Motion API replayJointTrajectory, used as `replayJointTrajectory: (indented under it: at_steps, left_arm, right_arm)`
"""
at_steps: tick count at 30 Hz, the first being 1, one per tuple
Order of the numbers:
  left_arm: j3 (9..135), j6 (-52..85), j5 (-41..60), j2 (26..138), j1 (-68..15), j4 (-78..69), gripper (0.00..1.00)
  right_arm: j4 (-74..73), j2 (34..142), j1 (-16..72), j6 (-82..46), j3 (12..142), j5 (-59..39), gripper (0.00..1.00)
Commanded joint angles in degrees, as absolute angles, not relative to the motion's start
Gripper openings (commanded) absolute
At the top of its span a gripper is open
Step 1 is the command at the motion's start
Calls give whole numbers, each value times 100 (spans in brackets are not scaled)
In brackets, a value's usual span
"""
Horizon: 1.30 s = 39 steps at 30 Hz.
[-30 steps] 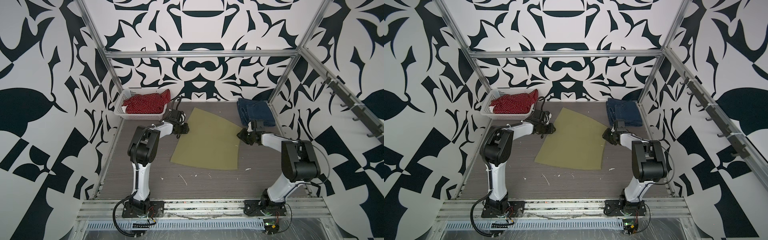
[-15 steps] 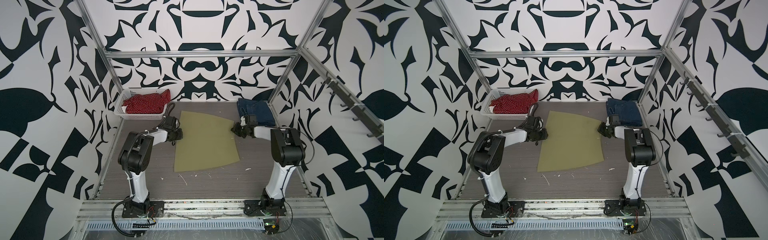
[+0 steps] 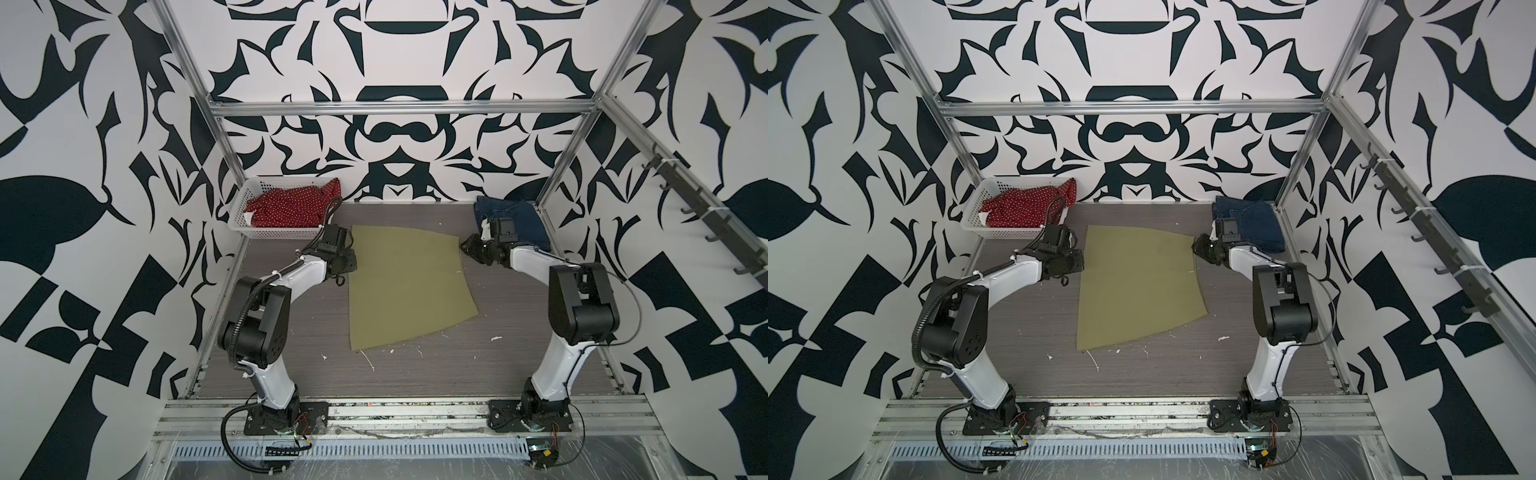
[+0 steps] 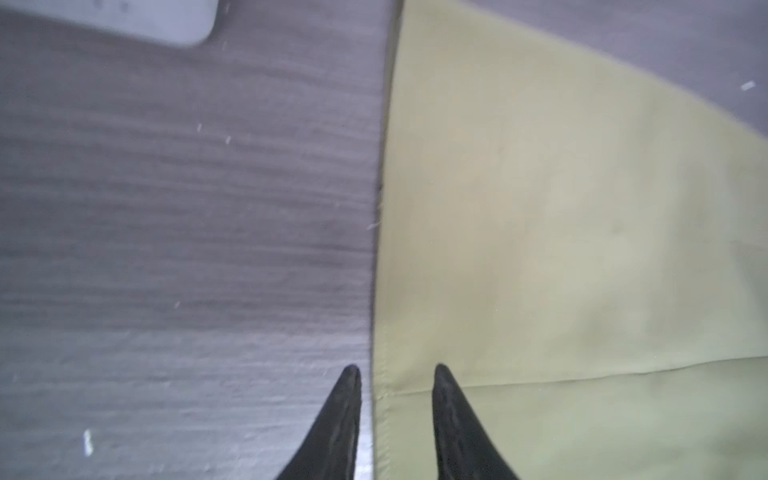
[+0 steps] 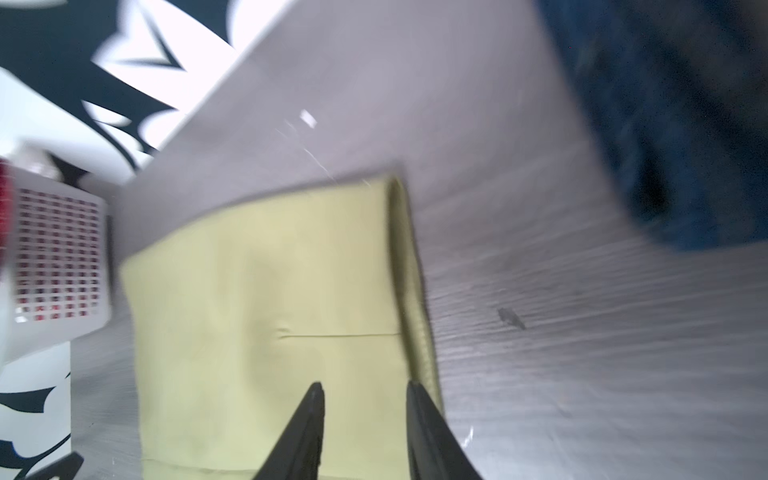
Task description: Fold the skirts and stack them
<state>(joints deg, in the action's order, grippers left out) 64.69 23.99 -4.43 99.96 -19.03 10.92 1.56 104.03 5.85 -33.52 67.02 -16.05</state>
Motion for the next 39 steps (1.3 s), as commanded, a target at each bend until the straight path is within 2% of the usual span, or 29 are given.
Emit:
replayJointTrajectory:
  at_steps: [1, 6, 8, 23, 28, 32, 34, 37, 39]
  left_arm:
    - [6821, 2381, -20, 10278, -1912, 1103, 32]
    - [7553, 2421, 288, 11094, -1925, 1245, 30]
    - [7921, 2441, 312, 11431, -1925, 1487, 27]
    - [9721, 2525, 140, 13162, -1710, 2371, 26]
    - [10719, 2329, 307, 13688, -1511, 2650, 26]
    - [11783, 1978, 312, 14071, -1497, 3014, 28]
    - [12161, 1905, 243, 14081, -1499, 3204, 30]
    - [12001, 1900, 204, 13605, -1507, 3022, 35]
    - [11524, 2012, 208, 13025, -1532, 2758, 43]
  right_arm:
    - [605, 10228, 911, -2807, 6881, -1118, 31]
    - [911, 10824, 1103, -2735, 7359, -1090, 5]
    - [1037, 10999, 1151, -2776, 7544, -1000, 0]
    - [1553, 12424, 1173, -3233, 8767, -21, 0]
    - [1545, 12634, 1134, -3596, 9096, -31, 0]
    - [1482, 12348, 1143, -3919, 9120, -237, 0]
    - [1406, 12058, 1143, -4009, 9093, -409, 3]
    - [1421, 11477, 1143, -3958, 9062, -579, 11]
    - [1476, 11056, 1135, -3876, 8971, -670, 15]
